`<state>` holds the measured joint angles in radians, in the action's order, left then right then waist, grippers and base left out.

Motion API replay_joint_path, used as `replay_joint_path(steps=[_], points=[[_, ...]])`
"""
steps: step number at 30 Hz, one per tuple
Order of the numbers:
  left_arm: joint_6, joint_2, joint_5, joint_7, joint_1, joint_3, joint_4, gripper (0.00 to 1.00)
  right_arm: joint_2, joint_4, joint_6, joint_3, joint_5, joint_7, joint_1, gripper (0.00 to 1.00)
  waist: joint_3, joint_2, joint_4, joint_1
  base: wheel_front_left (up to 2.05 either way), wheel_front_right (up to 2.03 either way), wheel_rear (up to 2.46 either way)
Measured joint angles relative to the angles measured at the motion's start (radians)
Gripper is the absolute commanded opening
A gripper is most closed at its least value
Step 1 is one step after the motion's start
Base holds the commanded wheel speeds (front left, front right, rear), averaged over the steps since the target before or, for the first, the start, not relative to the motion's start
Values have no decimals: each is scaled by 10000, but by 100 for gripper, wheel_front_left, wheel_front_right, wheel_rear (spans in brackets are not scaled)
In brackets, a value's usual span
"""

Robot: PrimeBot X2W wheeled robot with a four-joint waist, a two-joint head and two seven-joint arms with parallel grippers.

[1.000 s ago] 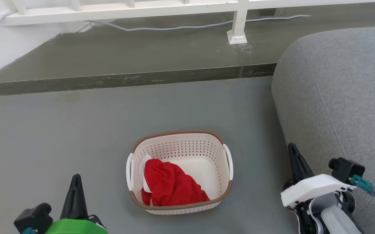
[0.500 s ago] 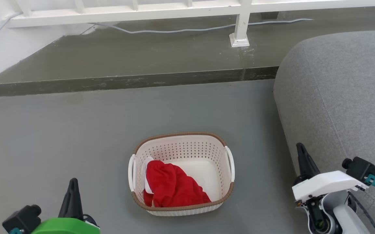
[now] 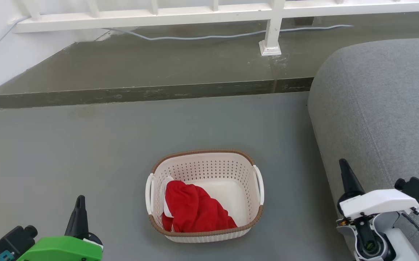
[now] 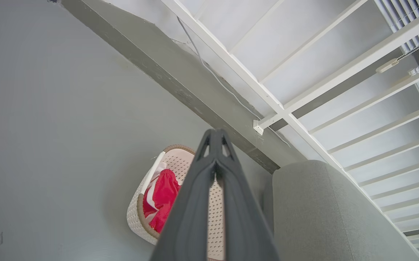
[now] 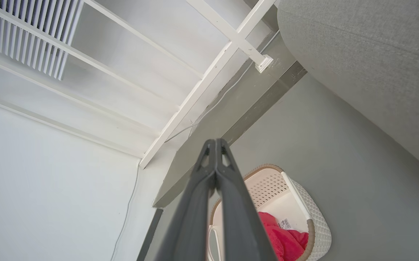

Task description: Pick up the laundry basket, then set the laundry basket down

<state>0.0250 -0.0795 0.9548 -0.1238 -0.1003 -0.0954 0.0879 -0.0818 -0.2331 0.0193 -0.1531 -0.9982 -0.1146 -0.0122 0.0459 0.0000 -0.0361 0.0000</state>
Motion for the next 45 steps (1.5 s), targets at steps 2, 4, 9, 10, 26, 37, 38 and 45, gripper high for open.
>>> replay_joint_path(steps=[2, 4, 9, 10, 26, 37, 38, 45], points=[[-33, -6, 316, 23, 17, 17, 36, 0, -8, -2, -42, 96, -251, 75, -2, 0, -16, 0, 13, 0, 0, 0, 0], [-96, -12, 539, 94, 58, 35, 81, 0, -19, -6, -102, 174, -522, 111, -3, 0, -32, 0, 27, 0, 0, 0, 0], [-242, -33, 1264, 209, 225, 102, 268, 0, -40, -21, -203, 345, -1154, 274, -11, 0, -71, 0, 61, 0, 0, 0, 0], [-247, -36, 1442, 276, 237, 125, 297, 0, -42, -23, -209, 387, -1264, 311, -12, 0, -79, 0, 68, 0, 0, 0, 0], [-619, -100, 3599, 713, 639, 303, 717, 0, -67, -107, -631, 976, -3285, 757, -111, 0, -207, 0, 177, 0, 0, 0, 0], [-955, -150, 5143, 993, 871, 416, 1041, 0, -77, -169, -913, 1409, -4694, 1080, -209, 0, -296, 0, 252, 0, 0, 0, 0], [-961, -157, 5285, 1053, 907, 433, 1078, 0, -79, -173, -934, 1453, -4817, 1108, -210, 0, -303, 0, 258, 0, 0, 0, 0], [-1137, -226, 6217, 1235, 1071, 554, 1306, 0, -90, -222, -1078, 1709, -5659, 1319, -236, 0, -359, 0, 306, 0, 0, 0, 0]])
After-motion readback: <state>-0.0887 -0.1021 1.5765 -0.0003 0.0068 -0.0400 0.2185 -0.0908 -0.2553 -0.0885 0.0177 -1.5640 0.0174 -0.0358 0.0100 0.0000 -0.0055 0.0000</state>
